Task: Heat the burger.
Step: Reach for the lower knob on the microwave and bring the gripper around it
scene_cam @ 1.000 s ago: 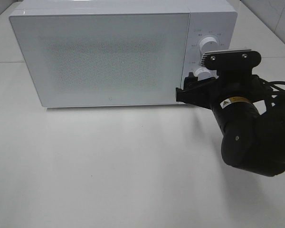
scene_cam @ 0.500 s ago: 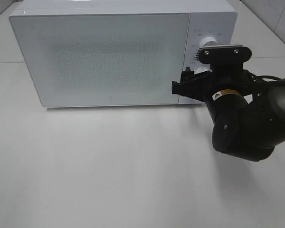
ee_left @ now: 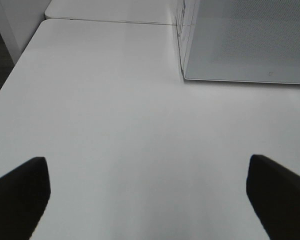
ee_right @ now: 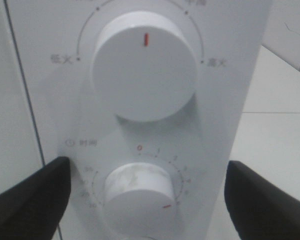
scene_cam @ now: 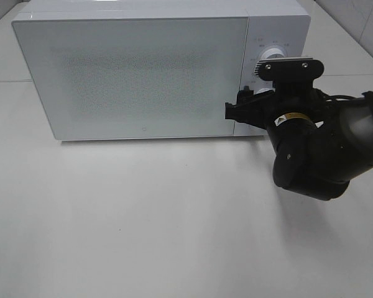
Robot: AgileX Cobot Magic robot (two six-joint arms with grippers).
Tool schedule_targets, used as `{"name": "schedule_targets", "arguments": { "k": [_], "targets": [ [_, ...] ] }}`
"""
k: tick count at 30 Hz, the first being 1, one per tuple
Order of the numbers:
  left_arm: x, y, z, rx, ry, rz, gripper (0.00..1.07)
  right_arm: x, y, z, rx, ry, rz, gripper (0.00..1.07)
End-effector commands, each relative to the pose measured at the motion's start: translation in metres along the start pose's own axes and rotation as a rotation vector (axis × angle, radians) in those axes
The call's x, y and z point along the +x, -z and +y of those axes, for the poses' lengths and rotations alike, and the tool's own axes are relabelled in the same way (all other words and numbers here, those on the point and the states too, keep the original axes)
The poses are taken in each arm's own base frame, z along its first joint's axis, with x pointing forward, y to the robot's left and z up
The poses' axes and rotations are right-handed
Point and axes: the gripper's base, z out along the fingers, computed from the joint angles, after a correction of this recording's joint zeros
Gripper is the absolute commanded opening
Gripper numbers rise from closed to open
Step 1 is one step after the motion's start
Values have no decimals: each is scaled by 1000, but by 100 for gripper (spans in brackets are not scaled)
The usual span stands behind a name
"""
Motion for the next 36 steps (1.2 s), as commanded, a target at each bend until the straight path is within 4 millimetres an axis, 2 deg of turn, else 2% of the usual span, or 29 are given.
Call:
{"name": "schedule_targets", "arguments": {
  "k": [1, 18, 22, 23, 24, 25, 26, 27, 28, 29, 30, 31, 32, 34, 36],
  "targets": [
    [1, 2, 0, 4, 0, -12, 100, 1, -6, 3, -12, 1, -4, 76],
    [1, 2, 0, 4, 0, -12, 100, 2, -6, 3, -14, -10, -21, 76],
    [1, 2, 0, 4, 0, -12, 100, -2, -6, 2, 0, -9, -66, 66],
    [1, 2, 0, 4, 0, -12, 100, -4, -6, 2, 5, -8, -80, 59],
    [1, 2, 0, 4, 0, -12, 100, -4, -6, 2, 5, -8, -80, 59],
    [1, 2, 0, 4, 0, -12, 100, -4, -6, 2, 5, -8, -82, 54],
    [1, 2, 0, 4, 0, -12, 100, -4, -6, 2, 5, -8, -80, 42],
    [1, 2, 0, 4, 0, -12, 100, -4, -6, 2, 5, -8, -80, 42],
    [1, 2, 0, 4, 0, -12, 100, -3, -6, 2, 3, -8, -75, 29],
    [1, 2, 0, 4, 0, -12, 100, -3, -6, 2, 1, -8, -70, 22],
    [1, 2, 0, 4, 0, -12, 100, -3, -6, 2, 1, -8, -70, 22],
    [1, 2, 0, 4, 0, -12, 100, -2, -6, 2, 0, -8, -65, 10],
    [1, 2, 0, 4, 0, -12, 100, -2, -6, 2, 0, -8, -65, 10],
    [1, 2, 0, 4, 0, -12, 100, -2, -6, 3, -2, -7, -66, 0],
    [1, 2, 0, 4, 0, -12, 100, -2, -6, 3, -4, -6, -67, 0]
  ]
}}
